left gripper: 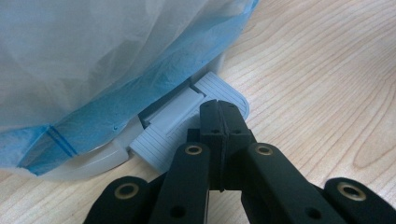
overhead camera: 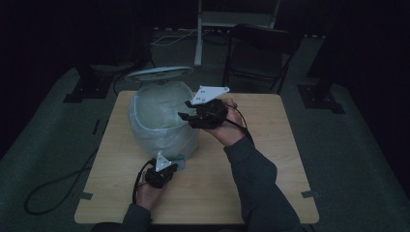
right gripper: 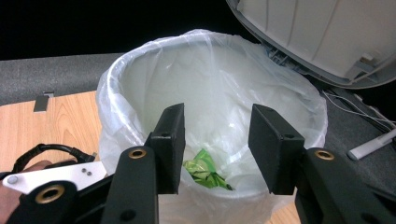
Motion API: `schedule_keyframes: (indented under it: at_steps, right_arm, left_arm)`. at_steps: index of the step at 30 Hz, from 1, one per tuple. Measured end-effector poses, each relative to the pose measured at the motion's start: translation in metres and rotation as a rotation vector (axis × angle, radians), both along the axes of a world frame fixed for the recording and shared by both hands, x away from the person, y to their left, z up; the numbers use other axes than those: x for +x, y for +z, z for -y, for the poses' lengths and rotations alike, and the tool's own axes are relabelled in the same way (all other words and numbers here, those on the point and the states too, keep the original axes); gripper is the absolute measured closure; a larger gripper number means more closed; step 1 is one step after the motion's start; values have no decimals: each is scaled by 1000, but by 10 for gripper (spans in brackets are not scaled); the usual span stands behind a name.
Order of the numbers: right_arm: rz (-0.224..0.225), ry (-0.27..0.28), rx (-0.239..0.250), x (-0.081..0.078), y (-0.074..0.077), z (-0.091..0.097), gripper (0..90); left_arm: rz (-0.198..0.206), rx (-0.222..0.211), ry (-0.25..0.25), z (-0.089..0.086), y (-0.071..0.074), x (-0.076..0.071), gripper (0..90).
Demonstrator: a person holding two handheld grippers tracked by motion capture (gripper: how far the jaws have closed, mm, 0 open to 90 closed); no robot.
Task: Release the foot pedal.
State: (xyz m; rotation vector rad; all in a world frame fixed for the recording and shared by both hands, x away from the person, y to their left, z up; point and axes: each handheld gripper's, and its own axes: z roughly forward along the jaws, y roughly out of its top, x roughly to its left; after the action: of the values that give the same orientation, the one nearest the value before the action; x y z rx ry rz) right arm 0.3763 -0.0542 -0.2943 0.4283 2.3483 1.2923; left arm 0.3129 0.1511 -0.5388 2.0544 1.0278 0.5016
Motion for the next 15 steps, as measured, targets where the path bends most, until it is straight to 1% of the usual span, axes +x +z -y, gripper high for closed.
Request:
schedule_keyframes:
  at_steps: [4,9,12,15]
  right_arm:
    - [-1,-3,1,1,-1,1,540]
    - [-6,-17,2,1,-6,9,523]
    - [-12,-37,10,2,-9,15,517]
    - [-13,-54,5,3,-11,20,504]
  left_arm:
    - [3,3,2,0,0,0,900]
    - [2,6,1,1,0,0,900]
    - [5,8,4,2,0,-1,900]
    - [4,7,4,2,0,-1,900]
